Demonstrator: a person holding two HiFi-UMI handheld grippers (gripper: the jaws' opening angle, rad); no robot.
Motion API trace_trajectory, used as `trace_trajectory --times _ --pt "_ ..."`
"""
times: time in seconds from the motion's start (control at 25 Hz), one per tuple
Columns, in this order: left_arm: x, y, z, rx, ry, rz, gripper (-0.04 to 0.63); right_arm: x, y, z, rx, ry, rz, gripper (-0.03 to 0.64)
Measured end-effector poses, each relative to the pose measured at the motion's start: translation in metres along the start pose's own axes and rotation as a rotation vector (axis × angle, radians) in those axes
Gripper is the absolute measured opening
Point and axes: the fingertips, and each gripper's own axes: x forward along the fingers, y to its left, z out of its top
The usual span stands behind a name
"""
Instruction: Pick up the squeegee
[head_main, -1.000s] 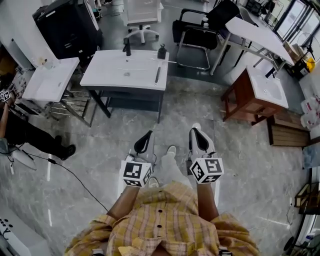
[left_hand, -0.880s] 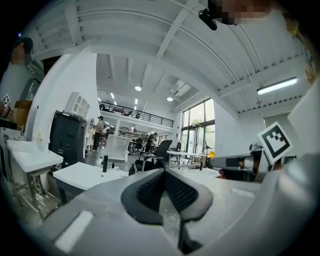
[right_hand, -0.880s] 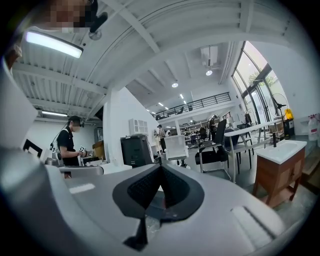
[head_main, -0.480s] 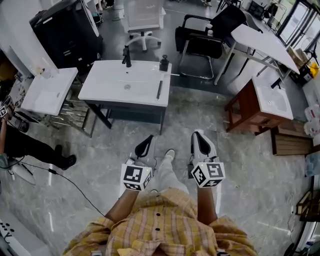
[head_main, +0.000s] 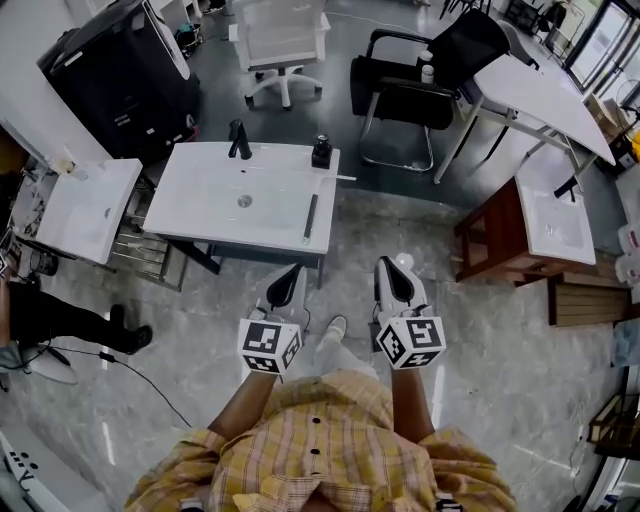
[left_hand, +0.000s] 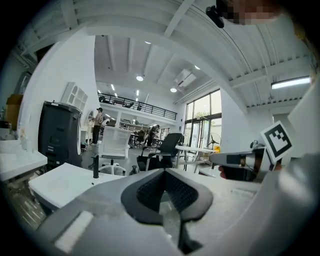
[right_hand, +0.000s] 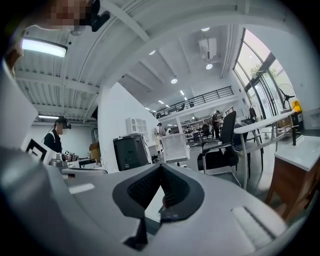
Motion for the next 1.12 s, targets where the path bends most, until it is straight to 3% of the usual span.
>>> trace_trajectory --times 0.52,0.84,1.12 --pt "0.136 0.045 0.004 -0.045 0.119 0.066 -0.002 0.124 -0.079 0.003 0.044 0.079 0.052 0.000" --pt "0.178 0.073 -0.019 -0.050 0.249 0.125 -0.002 0.172 -0.103 -0.007 0.063 0.128 0.077 0.000" --pt "0.197 0.099 -0.048 -0.097 0.318 0.106 -0.002 0.195 -0.095 -0.044 0.072 0.195 0.058 0.001"
